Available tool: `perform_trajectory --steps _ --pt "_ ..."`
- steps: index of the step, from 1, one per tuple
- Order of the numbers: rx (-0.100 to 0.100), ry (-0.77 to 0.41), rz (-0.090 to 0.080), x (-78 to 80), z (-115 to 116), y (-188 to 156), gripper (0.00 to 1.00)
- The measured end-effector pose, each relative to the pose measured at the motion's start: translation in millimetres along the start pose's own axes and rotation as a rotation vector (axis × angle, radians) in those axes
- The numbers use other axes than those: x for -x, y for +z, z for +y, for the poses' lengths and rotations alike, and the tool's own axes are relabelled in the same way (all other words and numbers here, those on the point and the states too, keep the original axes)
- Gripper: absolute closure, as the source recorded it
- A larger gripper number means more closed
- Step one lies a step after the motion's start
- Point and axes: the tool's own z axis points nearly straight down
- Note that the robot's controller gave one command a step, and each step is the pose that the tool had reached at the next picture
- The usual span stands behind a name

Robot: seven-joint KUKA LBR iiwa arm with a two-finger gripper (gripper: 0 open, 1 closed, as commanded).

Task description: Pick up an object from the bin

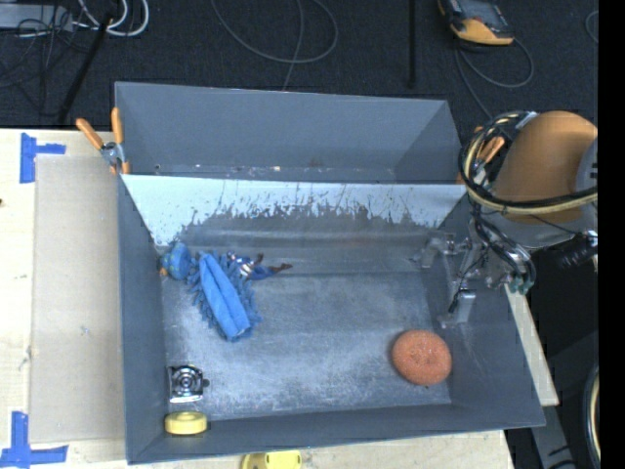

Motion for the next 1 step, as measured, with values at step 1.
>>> perform_trajectory --steps 1 --pt "-0.002 -0.003 -0.007 1.8 0.4 -4.9 0.00"
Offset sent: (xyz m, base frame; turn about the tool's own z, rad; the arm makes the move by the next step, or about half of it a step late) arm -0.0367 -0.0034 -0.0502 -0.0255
